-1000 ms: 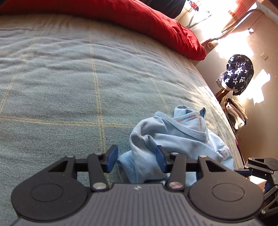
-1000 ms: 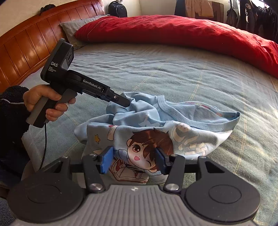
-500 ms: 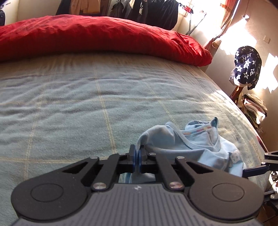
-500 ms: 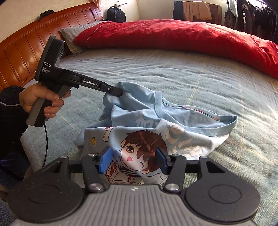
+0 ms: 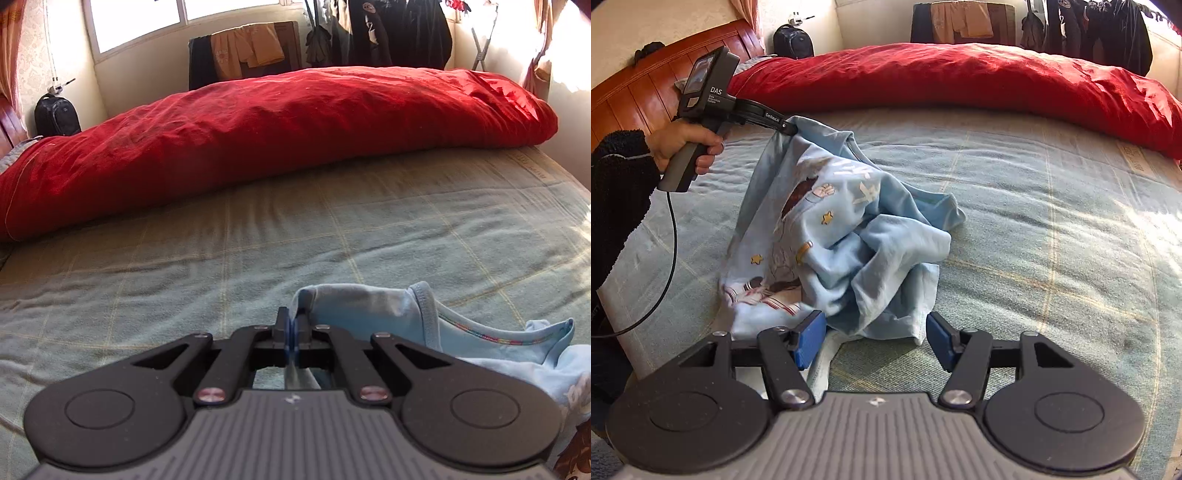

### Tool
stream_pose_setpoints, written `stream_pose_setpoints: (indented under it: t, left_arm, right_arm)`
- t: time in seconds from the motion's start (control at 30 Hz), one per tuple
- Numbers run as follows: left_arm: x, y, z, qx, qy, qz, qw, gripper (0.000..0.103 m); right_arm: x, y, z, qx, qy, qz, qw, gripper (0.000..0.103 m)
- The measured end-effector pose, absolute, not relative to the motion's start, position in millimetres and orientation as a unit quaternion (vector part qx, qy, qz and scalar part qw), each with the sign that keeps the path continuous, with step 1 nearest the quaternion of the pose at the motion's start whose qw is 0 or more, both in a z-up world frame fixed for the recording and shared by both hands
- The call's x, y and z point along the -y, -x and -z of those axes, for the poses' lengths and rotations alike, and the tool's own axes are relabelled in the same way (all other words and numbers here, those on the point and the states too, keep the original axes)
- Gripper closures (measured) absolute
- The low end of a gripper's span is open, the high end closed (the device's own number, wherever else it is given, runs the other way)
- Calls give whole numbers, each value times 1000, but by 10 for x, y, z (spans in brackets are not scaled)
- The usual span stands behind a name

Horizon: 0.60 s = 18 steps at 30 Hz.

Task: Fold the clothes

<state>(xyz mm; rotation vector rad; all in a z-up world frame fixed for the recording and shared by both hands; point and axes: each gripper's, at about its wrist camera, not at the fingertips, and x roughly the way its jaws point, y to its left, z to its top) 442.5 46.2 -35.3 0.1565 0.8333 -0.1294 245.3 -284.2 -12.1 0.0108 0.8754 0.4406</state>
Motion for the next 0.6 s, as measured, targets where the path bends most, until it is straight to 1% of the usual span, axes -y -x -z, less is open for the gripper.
stream_pose_setpoints:
  t: [0.2, 0.33, 0.37, 0.47, 0.53, 0.6]
  left_arm:
    - [-570, -4781, 454, -418, -96, 18, 903, 103]
    - [-522, -4756, 690, -442, -111, 25, 890, 101]
    - [-525, -4729, 711, -442, -110, 24, 890, 96]
    - [-600, -4643, 682, -443, -91, 33, 891, 94]
    - [-674, -4541, 623, -444, -79, 36, 892, 91]
    - [-753, -4391, 593, -452, -59, 45, 889, 79]
  right_arm:
    - [2866, -2521, 205, -428, -7, -198, 882, 38]
    - [2856, -2540, 220, -430, -5, -196, 881, 38]
    - [2853, -2543, 220, -430, -3, -195, 882, 38]
    - [2850, -2513, 194, -428, -6, -194, 883, 37]
    - [2844, -2494, 175, -426, -8, -194, 883, 36]
    - [2835, -2465, 159, -425, -9, -195, 884, 36]
